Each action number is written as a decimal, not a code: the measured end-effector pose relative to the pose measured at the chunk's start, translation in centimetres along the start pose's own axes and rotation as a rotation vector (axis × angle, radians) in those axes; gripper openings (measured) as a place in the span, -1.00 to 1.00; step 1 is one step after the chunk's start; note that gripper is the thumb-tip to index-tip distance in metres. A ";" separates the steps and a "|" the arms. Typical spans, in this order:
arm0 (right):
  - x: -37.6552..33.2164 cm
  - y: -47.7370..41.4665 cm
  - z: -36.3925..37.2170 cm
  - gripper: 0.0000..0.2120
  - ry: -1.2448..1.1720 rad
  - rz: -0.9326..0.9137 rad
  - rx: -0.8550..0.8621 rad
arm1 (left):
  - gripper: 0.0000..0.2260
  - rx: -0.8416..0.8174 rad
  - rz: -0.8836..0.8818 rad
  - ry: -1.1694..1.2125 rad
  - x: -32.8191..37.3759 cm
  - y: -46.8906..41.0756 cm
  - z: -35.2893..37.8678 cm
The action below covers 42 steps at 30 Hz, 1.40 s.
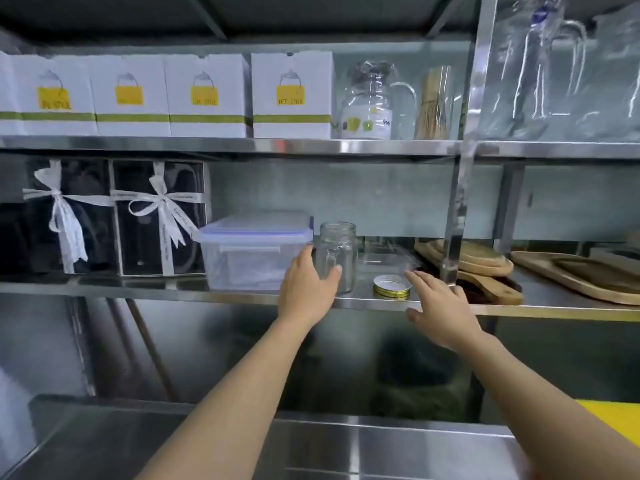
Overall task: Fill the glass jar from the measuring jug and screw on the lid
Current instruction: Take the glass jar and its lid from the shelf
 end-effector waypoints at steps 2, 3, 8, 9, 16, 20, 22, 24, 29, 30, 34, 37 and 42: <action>0.2 -0.7 1.0 -0.37 0.010 -0.003 -0.007 | -0.42 -0.005 -0.038 0.066 -0.7 -0.8 0.8; 0.2 -1.1 1.6 -0.38 0.022 -0.017 -0.015 | -0.44 -0.014 -0.064 0.104 -1.2 -1.2 1.3; 0.0 -2.1 3.9 -0.41 0.050 -0.053 -0.072 | -0.54 -0.074 -0.186 0.365 -2.4 -1.6 3.2; 0.0 -2.3 4.3 -0.43 0.055 -0.056 -0.071 | -0.55 -0.080 -0.197 0.375 -2.5 -1.6 3.5; 0.0 -3.1 4.9 -0.54 0.157 -0.086 0.042 | -0.66 -0.066 -0.272 0.464 -2.7 -2.2 4.5; -0.1 -3.6 4.7 -0.65 0.219 -0.107 0.139 | -0.81 -0.061 -0.344 0.553 -3.2 -2.5 5.2; -0.1 -3.3 4.7 -0.68 0.203 -0.103 0.171 | -0.84 -0.042 -0.375 0.581 -3.4 -2.6 5.3; -0.4 -2.7 4.6 -0.70 0.163 -0.153 0.243 | -0.86 -0.049 -0.419 0.665 -3.5 -2.7 5.5; -0.6 -0.6 4.2 -0.66 0.116 -0.263 0.319 | -0.82 -0.114 -0.439 0.768 -2.7 -2.6 6.5; -0.6 -0.1 3.9 -0.67 0.100 -0.276 0.325 | -0.80 -0.084 -0.442 0.766 -2.7 -2.6 6.4; -0.3 1.8 2.2 -0.65 0.032 -0.296 0.393 | -0.74 0.014 -0.504 0.807 -3.0 -1.6 5.6; -0.3 3.7 0.9 -0.68 -0.015 -0.311 0.408 | -0.70 0.008 -0.524 0.816 -3.4 0.3 4.7; -1.8 7.3 -1.7 -0.69 -0.007 -0.366 0.380 | -0.67 0.001 -0.555 0.795 -4.9 5.5 2.0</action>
Point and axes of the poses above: each hand's wrist, its own y-axis away from the middle knuckle, its own z-axis out of the palm, x = y × z, the point moved 9 cm from there along -y, towards the middle knuckle, and after that the axes turned 3 degrees about -z, right-handed, at the moved point
